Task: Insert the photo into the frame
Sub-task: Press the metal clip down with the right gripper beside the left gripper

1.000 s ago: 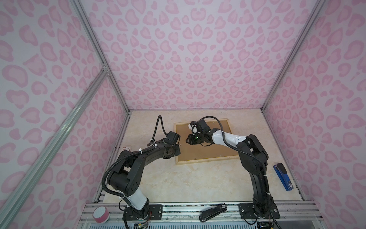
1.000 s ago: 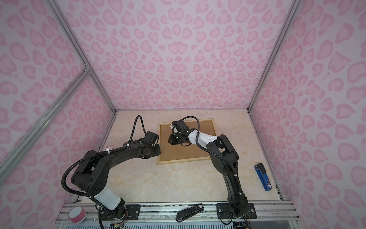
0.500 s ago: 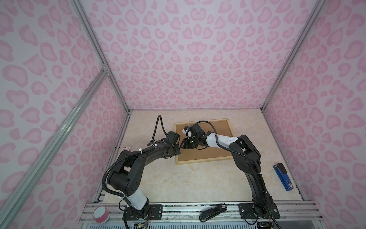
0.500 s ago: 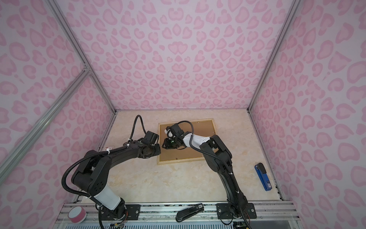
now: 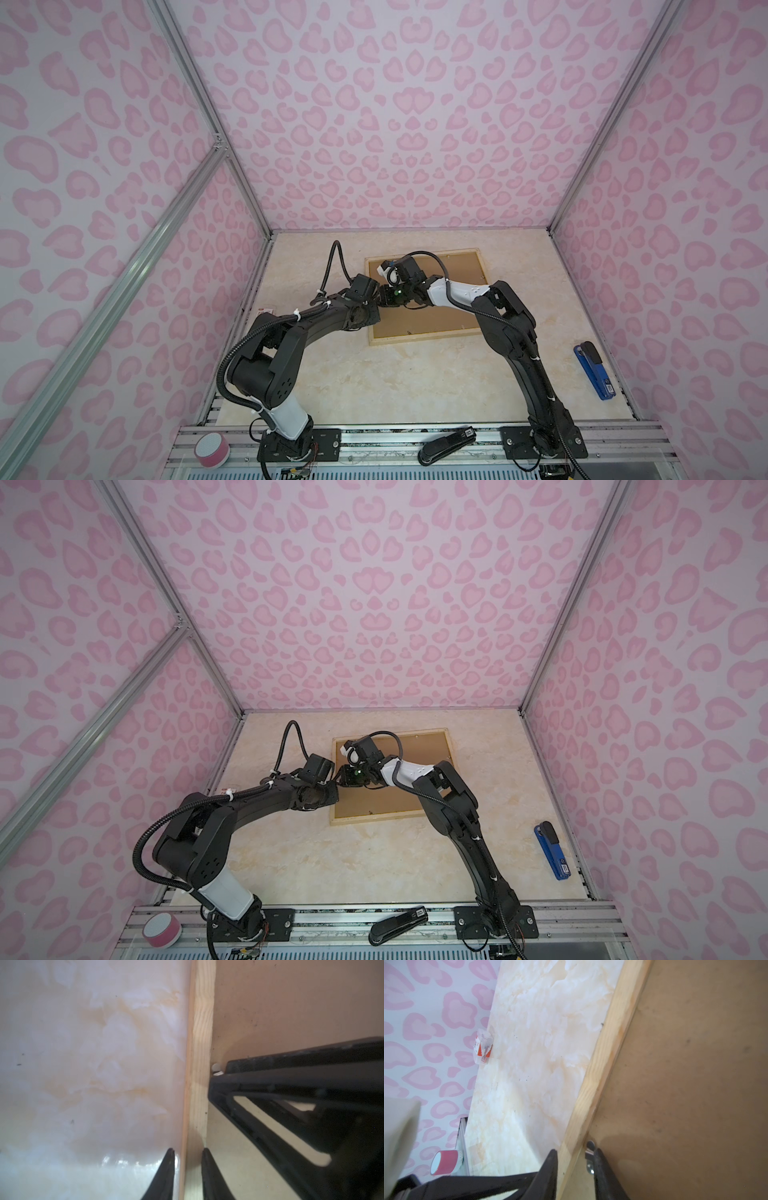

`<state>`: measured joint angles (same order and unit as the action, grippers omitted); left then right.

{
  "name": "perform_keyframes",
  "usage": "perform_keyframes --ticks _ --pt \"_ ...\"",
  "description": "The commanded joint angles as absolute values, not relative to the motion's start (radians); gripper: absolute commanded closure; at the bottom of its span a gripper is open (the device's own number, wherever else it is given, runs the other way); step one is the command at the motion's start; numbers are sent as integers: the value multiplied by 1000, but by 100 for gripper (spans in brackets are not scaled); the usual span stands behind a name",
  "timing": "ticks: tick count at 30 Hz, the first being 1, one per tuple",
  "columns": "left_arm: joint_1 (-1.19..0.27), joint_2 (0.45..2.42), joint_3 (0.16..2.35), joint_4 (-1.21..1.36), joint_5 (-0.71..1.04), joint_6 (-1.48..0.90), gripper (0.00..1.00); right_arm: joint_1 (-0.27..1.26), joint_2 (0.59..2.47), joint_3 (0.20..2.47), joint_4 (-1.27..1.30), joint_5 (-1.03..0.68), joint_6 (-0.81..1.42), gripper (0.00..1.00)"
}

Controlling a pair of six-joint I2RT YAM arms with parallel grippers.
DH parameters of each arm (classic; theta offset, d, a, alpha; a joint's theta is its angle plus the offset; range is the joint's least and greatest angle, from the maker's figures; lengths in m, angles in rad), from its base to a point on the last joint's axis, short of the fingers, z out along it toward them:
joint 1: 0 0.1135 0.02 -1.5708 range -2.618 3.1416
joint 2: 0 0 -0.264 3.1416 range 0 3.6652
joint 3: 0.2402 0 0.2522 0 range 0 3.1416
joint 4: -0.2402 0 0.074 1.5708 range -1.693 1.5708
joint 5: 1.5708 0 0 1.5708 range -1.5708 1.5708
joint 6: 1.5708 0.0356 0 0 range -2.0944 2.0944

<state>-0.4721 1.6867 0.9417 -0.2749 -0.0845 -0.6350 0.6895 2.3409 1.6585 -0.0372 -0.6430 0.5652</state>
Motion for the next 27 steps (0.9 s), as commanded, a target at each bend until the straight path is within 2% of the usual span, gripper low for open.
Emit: perform_keyframes --ticks 1,11,24,27 --pt "-471 1696 942 -319 -114 -634 74 687 2370 1655 -36 -693 601 68" --pt "-471 1697 948 -322 -110 -627 75 687 2392 1665 -4 -769 625 68" --pt "-470 1701 939 -306 -117 -624 75 688 2411 1631 13 -786 654 68" --pt "-468 1703 925 -280 -128 -624 81 675 2425 1616 68 -811 719 68"
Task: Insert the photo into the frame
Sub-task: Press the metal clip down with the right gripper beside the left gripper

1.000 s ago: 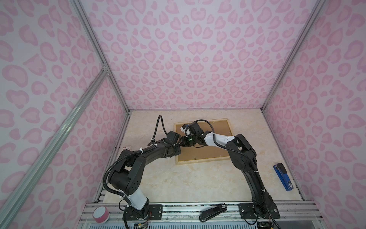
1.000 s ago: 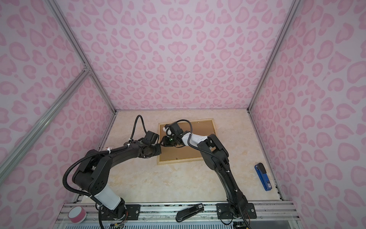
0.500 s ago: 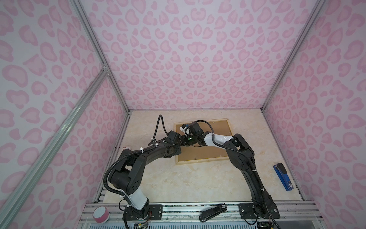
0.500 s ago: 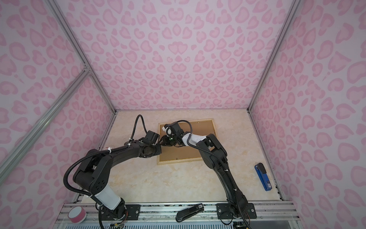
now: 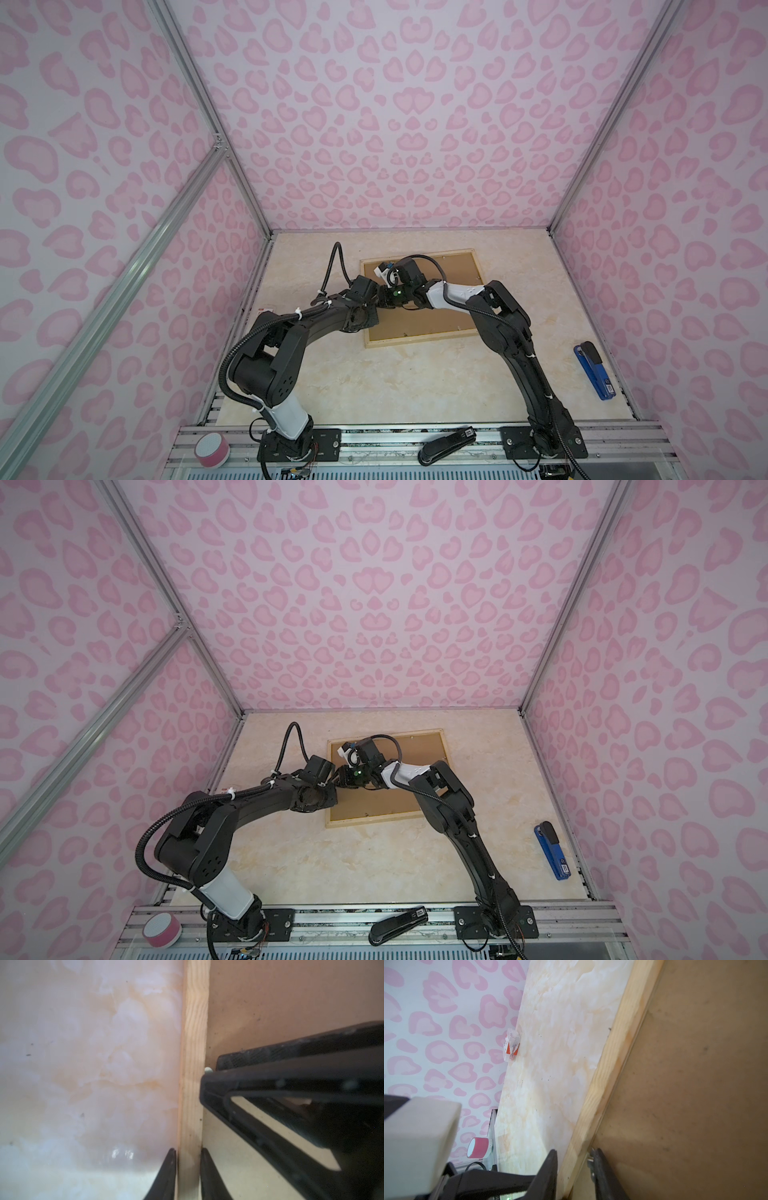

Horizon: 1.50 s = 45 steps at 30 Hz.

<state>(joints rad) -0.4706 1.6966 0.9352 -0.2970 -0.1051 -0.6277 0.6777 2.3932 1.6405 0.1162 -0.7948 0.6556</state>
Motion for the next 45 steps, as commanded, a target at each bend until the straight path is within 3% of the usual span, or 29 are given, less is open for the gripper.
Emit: perform_keyframes --ticks 1,15,25,45 --pt "-468 1703 918 -268 -132 -624 83 670 2425 1605 94 -812 739 68" --pt "-439 1744 858 -30 -14 -453 90 661 2392 1588 -8 -672 659 69" --pt "-427 1778 873 -26 30 -428 91 645 2421 1605 26 -631 678 70" --pt "-426 1782 889 -29 82 -408 91 650 2502 1706 -58 -781 609 70"
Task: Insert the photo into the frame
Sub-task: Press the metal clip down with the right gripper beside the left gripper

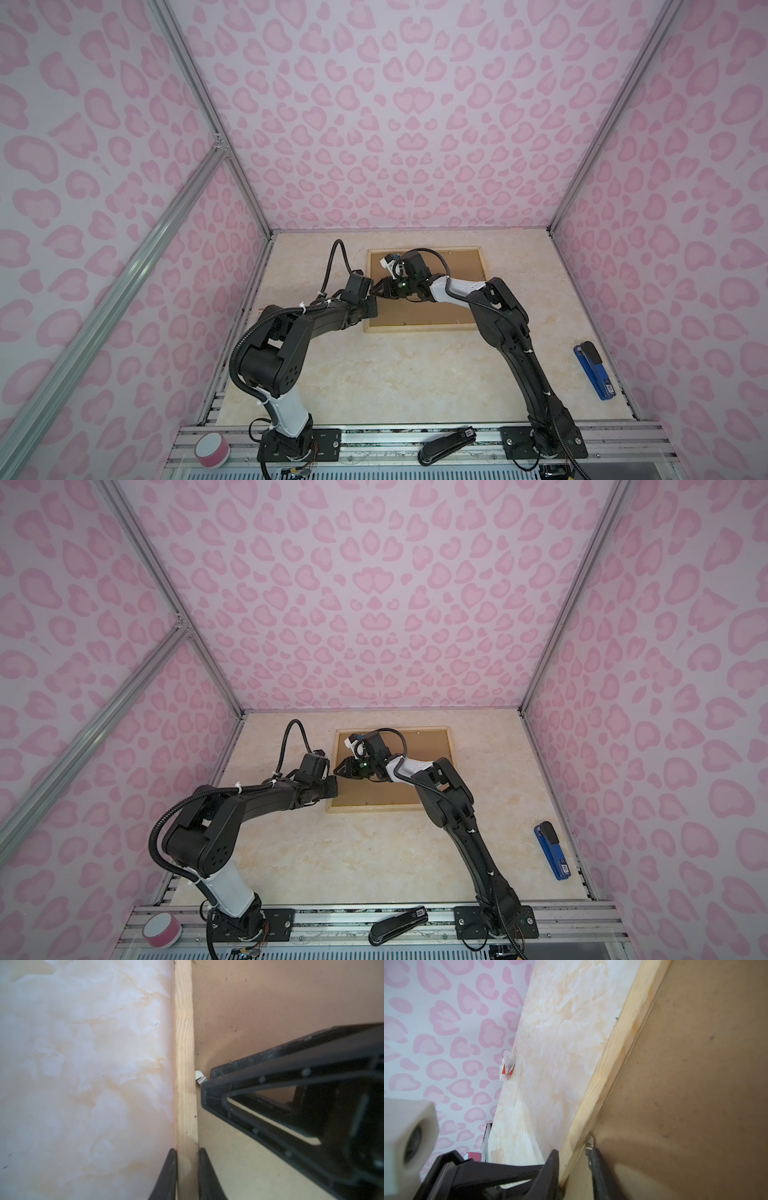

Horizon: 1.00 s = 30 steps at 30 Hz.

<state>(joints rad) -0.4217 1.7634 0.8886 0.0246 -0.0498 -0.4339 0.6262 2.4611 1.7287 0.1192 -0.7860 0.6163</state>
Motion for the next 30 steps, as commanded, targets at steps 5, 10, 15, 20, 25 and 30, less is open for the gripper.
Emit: perform_keyframes --ticks 5,10,15,20,25,30 --pt "-427 1786 884 -35 85 -405 91 609 2496 1674 16 -734 669 70" --pt "-427 1778 873 -38 76 -408 91 568 2508 1710 -5 -718 662 70" --pt "-426 1772 879 -40 79 -403 91 577 2523 1773 -92 -699 605 70" --pt "-426 1773 887 -43 83 -395 91 597 2523 1793 -127 -693 577 70" --pt "-426 1773 891 -46 84 -393 91 623 2544 1848 -189 -683 537 71" --pt "-425 1772 890 -46 79 -390 91 637 2555 1864 -214 -683 526 71"
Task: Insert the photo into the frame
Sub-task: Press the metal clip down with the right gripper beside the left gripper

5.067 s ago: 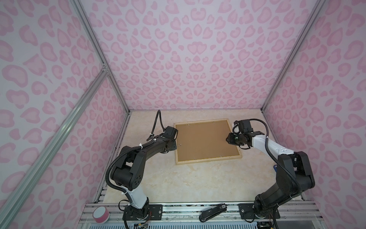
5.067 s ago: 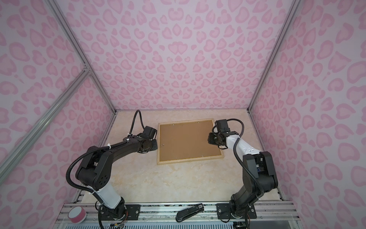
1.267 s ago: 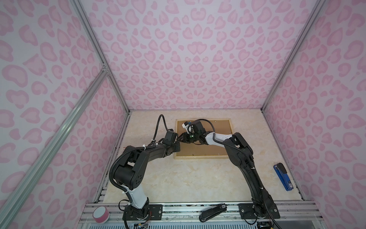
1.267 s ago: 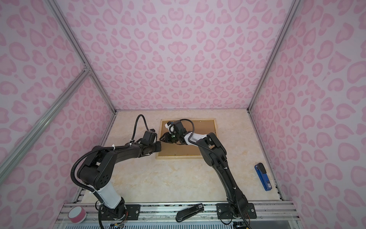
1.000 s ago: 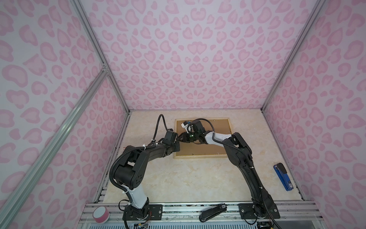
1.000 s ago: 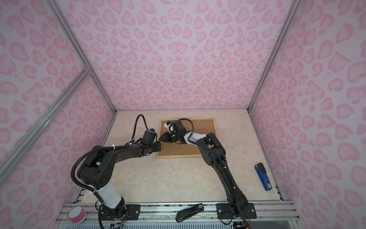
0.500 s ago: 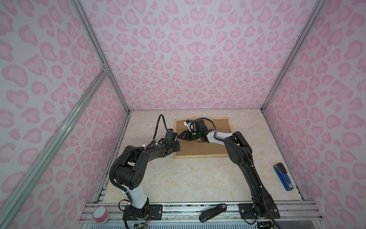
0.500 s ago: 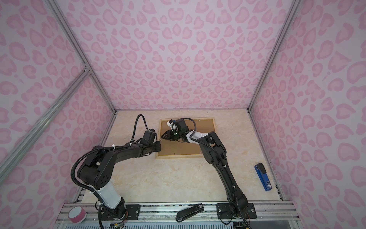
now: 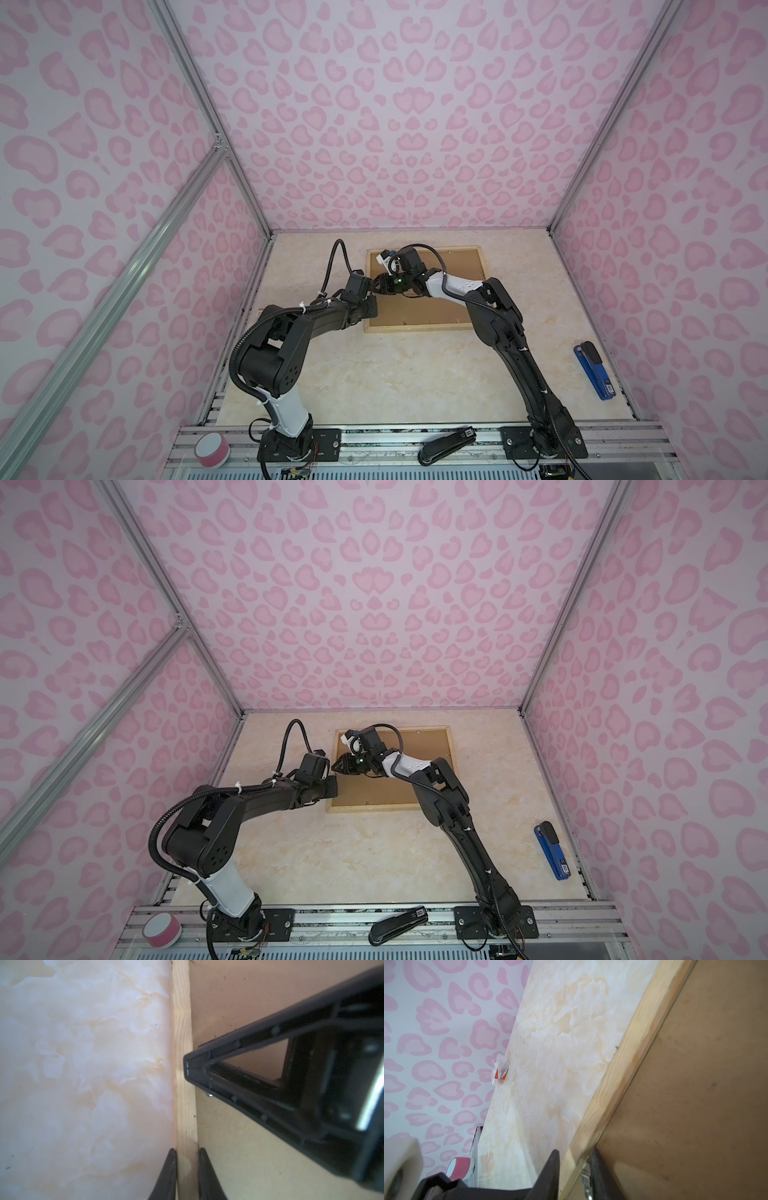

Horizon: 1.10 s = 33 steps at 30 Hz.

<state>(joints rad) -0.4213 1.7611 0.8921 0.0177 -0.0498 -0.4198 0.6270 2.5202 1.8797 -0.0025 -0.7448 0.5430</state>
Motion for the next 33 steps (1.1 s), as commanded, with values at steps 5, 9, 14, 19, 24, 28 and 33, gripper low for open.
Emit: perform_keyframes --ticks 5,9,14,19,24,28,33 --pt "-423 1775 897 -51 76 -385 91 640 2532 1818 -198 -704 529 71" --pt "-423 1776 904 -54 73 -382 91 647 2522 1787 -194 -732 530 71" --pt "-421 1776 902 -55 75 -383 91 655 2516 1747 -151 -758 550 71" --pt "-420 1776 901 -56 80 -381 91 655 2526 1752 -131 -797 568 71" --pt "-421 1782 903 -54 83 -381 91 657 2531 1756 -128 -831 573 71" --pt "-420 1785 905 -54 88 -380 91 661 2524 1747 -152 -805 556 72" --pt "-421 1781 905 -56 88 -379 91 658 2520 1742 -167 -803 538 76"
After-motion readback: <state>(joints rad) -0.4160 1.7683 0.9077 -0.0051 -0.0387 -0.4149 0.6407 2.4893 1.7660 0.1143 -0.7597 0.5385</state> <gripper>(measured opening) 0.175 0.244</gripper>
